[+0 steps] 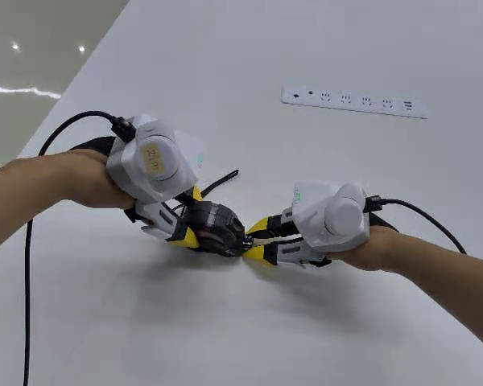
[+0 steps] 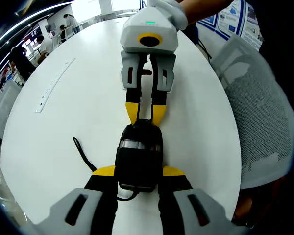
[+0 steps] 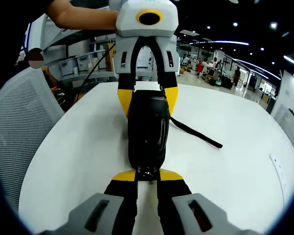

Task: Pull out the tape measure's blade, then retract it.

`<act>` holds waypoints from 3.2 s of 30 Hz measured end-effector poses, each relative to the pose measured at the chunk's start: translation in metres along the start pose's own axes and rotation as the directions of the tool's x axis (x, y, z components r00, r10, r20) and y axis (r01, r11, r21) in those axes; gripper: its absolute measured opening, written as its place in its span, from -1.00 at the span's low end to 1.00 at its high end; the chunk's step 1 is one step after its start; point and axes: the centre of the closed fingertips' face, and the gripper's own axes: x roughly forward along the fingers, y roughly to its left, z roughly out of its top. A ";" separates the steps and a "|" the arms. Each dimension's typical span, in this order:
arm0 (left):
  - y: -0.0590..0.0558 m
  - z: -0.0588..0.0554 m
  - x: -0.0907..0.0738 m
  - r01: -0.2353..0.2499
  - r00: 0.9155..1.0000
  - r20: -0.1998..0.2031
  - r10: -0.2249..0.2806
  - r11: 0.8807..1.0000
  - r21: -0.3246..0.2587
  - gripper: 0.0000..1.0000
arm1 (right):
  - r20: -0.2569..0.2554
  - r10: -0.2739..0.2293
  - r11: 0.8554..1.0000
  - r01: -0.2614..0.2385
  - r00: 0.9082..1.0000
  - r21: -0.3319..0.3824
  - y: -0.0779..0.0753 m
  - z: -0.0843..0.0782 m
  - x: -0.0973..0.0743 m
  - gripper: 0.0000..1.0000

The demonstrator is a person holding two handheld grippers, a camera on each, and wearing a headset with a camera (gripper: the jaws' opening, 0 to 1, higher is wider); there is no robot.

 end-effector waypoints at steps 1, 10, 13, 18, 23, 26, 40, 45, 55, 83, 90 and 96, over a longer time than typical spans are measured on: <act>0.000 0.000 0.000 -0.001 1.000 -0.001 0.001 1.000 0.000 -0.47 | -0.002 0.001 1.000 -0.001 1.000 -0.007 0.000 0.000 0.000 -0.73; -0.001 0.000 -0.001 -0.002 1.000 -0.006 0.002 1.000 0.000 -0.48 | -0.031 0.012 0.999 -0.013 0.999 -0.039 0.000 0.000 -0.001 -0.77; -0.001 0.000 -0.001 -0.004 1.000 -0.008 0.004 1.000 -0.001 -0.48 | -0.039 0.014 0.999 -0.016 0.999 -0.047 0.000 0.000 -0.001 -0.77; 0.000 0.000 -0.001 -0.003 1.000 -0.007 0.003 1.000 -0.004 -0.48 | -0.051 0.015 0.998 -0.018 0.999 -0.063 0.000 0.000 -0.001 -0.77; 0.000 -0.002 -0.001 -0.002 1.000 -0.007 0.002 1.000 -0.007 -0.48 | -0.060 0.018 0.997 -0.023 0.998 -0.076 -0.002 0.000 -0.002 -0.77; 0.001 -0.002 -0.001 -0.003 1.000 -0.008 0.003 1.000 -0.007 -0.48 | -0.065 0.019 0.996 -0.025 0.998 -0.087 -0.002 0.001 -0.002 -0.77; 0.001 -0.003 -0.001 -0.007 1.000 -0.001 0.007 1.000 -0.009 -0.48 | -0.084 0.021 0.991 -0.031 0.996 -0.126 -0.003 0.000 -0.001 -0.77; 0.002 -0.004 -0.001 -0.010 1.000 0.000 0.010 1.000 -0.010 -0.48 | -0.088 0.022 0.990 -0.034 0.996 -0.134 -0.002 0.001 -0.002 -0.77; 0.000 -0.002 -0.001 -0.017 1.000 0.004 0.017 1.000 -0.012 -0.48 | -0.098 0.024 0.989 -0.038 0.995 -0.145 -0.003 -0.001 -0.005 -0.77; 0.001 -0.006 -0.003 -0.030 1.000 0.006 0.030 0.999 -0.020 -0.48 | -0.112 0.030 0.983 -0.050 0.993 -0.179 -0.004 0.000 -0.012 -0.77; 0.002 -0.008 -0.004 -0.032 0.999 0.003 0.032 0.999 -0.018 -0.48 | -0.116 0.035 0.982 -0.056 0.993 -0.180 -0.004 0.000 -0.014 -0.77; 0.001 -0.008 -0.004 -0.035 0.999 0.002 0.035 0.999 -0.021 -0.48 | -0.118 0.035 0.981 -0.057 0.992 -0.185 -0.004 0.001 -0.016 -0.77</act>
